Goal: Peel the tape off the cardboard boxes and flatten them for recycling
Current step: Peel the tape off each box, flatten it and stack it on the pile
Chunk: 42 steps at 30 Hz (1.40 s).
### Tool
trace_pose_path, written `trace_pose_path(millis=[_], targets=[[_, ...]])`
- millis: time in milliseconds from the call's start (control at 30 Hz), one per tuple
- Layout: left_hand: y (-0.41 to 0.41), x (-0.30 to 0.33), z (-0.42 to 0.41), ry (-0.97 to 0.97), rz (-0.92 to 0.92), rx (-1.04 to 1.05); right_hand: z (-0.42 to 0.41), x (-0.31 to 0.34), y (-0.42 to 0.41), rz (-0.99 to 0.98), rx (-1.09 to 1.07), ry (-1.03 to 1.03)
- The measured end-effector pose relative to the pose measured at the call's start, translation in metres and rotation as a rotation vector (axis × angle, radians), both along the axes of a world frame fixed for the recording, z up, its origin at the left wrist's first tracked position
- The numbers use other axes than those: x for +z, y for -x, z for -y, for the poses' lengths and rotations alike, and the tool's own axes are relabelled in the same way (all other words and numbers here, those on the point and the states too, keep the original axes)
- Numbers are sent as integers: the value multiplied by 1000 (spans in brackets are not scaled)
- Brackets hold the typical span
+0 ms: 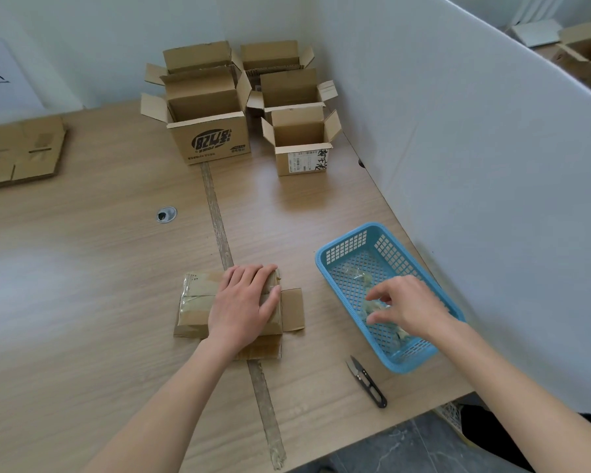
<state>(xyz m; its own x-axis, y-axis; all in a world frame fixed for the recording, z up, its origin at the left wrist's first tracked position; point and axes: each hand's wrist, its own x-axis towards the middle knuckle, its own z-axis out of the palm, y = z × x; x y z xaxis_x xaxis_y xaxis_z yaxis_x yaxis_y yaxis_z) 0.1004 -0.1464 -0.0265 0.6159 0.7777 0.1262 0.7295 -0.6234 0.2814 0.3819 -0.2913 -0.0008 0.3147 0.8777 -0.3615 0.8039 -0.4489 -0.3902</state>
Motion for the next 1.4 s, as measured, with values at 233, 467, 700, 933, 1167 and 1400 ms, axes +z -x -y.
trace_pose_path(millis=[233,467,700,933,1167,1400], targets=[[0,-1,-1,0,1,-9,-3,10,5,-130,-7,-130],[0,0,-2,4,2,-18,0,5,5,-72,-73,-323],[9,8,-14,168,132,-191,-20,-6,65,-277,146,-293],[44,15,-20,81,-80,-188,-48,-25,117,-453,63,-364],[54,5,-26,28,-221,-295,-57,-32,125,-726,28,-299],[60,4,-24,49,-88,-305,-55,-38,129,-919,-62,-278]])
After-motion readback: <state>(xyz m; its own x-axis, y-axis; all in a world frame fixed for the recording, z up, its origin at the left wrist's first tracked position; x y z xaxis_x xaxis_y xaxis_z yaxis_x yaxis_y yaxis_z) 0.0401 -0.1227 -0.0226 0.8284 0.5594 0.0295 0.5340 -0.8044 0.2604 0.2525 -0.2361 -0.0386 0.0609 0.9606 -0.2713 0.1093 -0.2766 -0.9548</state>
